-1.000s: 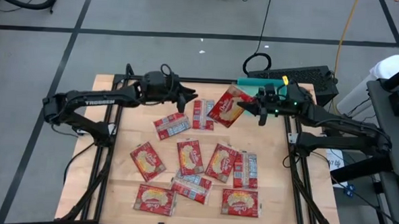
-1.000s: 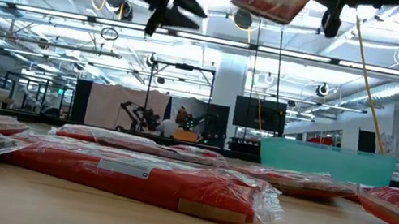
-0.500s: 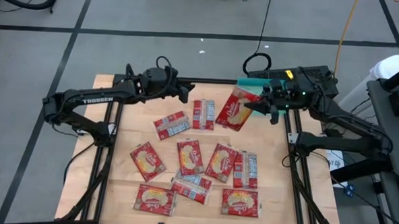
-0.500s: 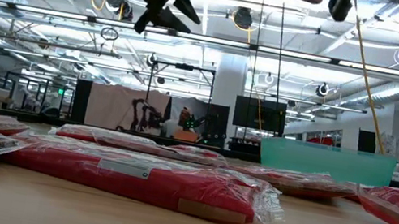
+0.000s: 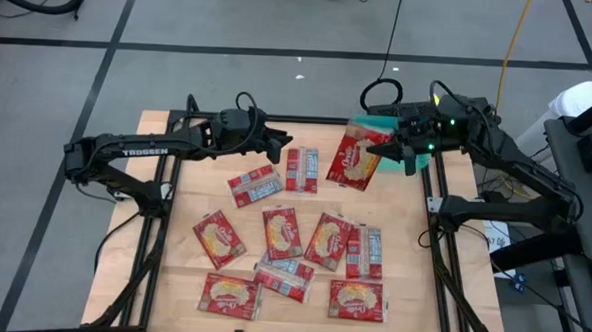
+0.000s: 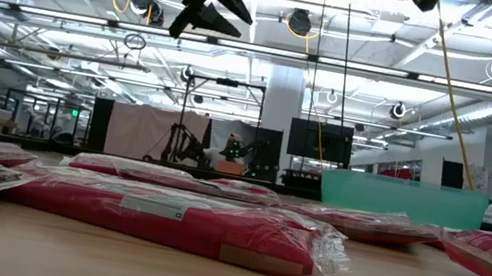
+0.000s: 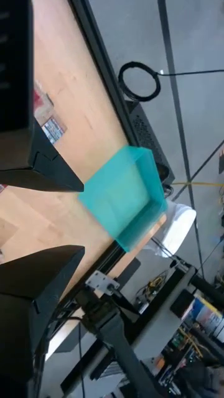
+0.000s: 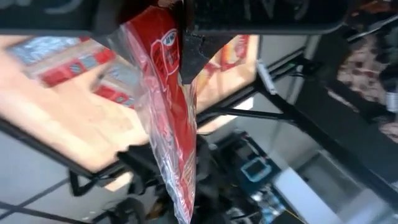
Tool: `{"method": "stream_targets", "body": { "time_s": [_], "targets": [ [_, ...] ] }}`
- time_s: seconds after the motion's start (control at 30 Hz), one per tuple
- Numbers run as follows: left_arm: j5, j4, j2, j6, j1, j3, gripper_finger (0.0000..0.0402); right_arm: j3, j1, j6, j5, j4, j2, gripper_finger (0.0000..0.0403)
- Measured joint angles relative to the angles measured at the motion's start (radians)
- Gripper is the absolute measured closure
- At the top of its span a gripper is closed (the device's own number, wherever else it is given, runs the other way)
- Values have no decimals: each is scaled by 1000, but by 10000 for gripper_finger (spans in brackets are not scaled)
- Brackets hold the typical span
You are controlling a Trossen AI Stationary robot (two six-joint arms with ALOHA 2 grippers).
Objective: Sort popcorn bags into baskets
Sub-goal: Put the red popcorn bag into the light blue bin
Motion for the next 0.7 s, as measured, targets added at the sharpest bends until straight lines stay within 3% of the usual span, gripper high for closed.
{"method": "stream_targets", "body": {
  "time_s": [0.2,0.4,0.7],
  "targets": [
    [1,-107,0,6,-4,0,250,170,-77,-46,44,-230,144,387],
    [71,-200,0,16,1,0,250,305,-136,-51,118,-477,248,387],
    [101,-226,0,179,16,0,250,428,-295,-115,189,-725,388,387]
  ]
}}
